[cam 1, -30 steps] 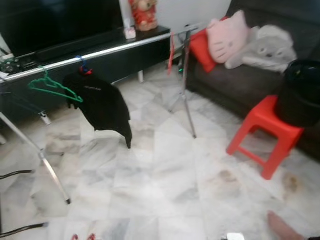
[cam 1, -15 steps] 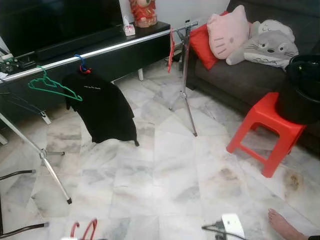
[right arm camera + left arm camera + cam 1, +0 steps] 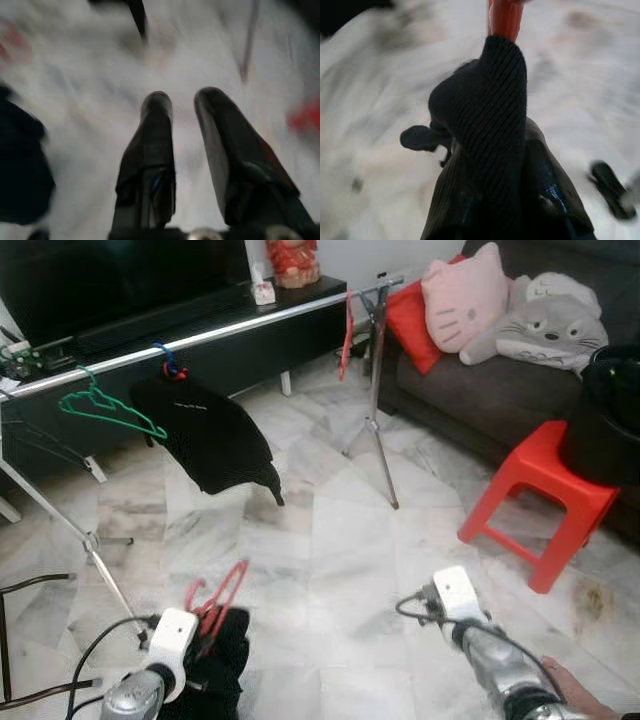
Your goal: Hang hanger
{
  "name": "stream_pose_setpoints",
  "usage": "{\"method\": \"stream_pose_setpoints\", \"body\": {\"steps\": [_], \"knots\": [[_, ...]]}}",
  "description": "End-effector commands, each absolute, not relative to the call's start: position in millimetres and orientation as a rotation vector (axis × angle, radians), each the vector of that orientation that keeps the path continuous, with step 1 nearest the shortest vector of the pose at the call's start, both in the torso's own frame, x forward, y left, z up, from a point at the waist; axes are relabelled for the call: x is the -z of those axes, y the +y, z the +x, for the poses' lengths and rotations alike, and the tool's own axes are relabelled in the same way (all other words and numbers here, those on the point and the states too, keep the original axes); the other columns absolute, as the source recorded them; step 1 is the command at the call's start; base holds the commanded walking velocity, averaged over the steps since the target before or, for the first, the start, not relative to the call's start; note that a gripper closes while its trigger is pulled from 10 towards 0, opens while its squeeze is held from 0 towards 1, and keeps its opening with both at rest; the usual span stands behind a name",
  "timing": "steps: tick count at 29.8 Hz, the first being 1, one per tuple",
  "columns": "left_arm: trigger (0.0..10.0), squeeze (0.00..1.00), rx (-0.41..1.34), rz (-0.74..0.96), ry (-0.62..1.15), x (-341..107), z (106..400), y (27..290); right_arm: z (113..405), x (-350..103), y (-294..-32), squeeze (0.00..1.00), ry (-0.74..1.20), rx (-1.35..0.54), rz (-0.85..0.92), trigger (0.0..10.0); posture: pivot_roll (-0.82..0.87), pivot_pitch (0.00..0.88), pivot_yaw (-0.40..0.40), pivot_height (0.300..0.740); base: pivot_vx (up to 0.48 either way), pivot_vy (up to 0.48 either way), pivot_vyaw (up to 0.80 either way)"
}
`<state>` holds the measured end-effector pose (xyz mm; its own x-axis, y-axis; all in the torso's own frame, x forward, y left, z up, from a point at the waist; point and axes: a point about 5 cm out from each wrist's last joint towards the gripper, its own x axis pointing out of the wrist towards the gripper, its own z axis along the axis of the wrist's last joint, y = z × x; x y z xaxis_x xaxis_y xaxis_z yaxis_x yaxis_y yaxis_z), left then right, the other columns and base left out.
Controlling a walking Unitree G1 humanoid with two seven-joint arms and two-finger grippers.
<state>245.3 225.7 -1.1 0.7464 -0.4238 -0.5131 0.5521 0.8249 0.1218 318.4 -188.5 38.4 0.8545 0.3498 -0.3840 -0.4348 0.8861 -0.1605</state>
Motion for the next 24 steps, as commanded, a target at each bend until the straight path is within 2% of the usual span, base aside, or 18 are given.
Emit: {"method": "stream_pose_setpoints", "body": {"steps": [1,2,11,14,19,24], "knots": [[10.0,0.00,0.637,0.299,0.489,-8.7,243.5,227.5,330.7,-61.7,-175.0,0.00,0.258,-0.555,-0.266,10.0,-0.11,0.000,0.089,0.740,0.000,0.000,0.00],[10.0,0.00,0.724,0.336,0.491,-18.5,240.0,227.2,335.4,-79.5,-166.2,0.00,0.211,-0.719,-0.312,10.0,-0.11,0.000,0.087,0.740,0.000,0.000,0.00],[10.0,0.00,0.924,0.399,0.516,-59.2,232.8,225.4,321.0,-115.2,-143.7,0.00,0.232,-1.287,-0.460,10.0,-0.10,0.000,0.083,0.740,0.000,0.000,0.00],[10.0,0.00,1.017,0.447,0.536,-79.3,225.6,221.2,306.8,-128.2,-137.5,0.00,0.275,-1.508,-0.443,10.0,-0.11,0.000,0.080,0.740,0.000,0.000,0.00],[10.0,0.00,1.118,0.432,0.494,-108.4,221.6,207.7,285.4,-140.6,-128.6,0.00,0.287,-1.738,-0.377,10.0,-0.09,0.000,0.068,0.740,0.000,0.000,0.00],[10.0,0.00,1.203,0.441,0.458,-129.2,213.8,184.0,287.7,-140.2,-125.1,0.00,0.281,-1.726,-0.366,10.0,-0.08,0.000,0.059,0.740,0.000,0.000,0.00]]}}
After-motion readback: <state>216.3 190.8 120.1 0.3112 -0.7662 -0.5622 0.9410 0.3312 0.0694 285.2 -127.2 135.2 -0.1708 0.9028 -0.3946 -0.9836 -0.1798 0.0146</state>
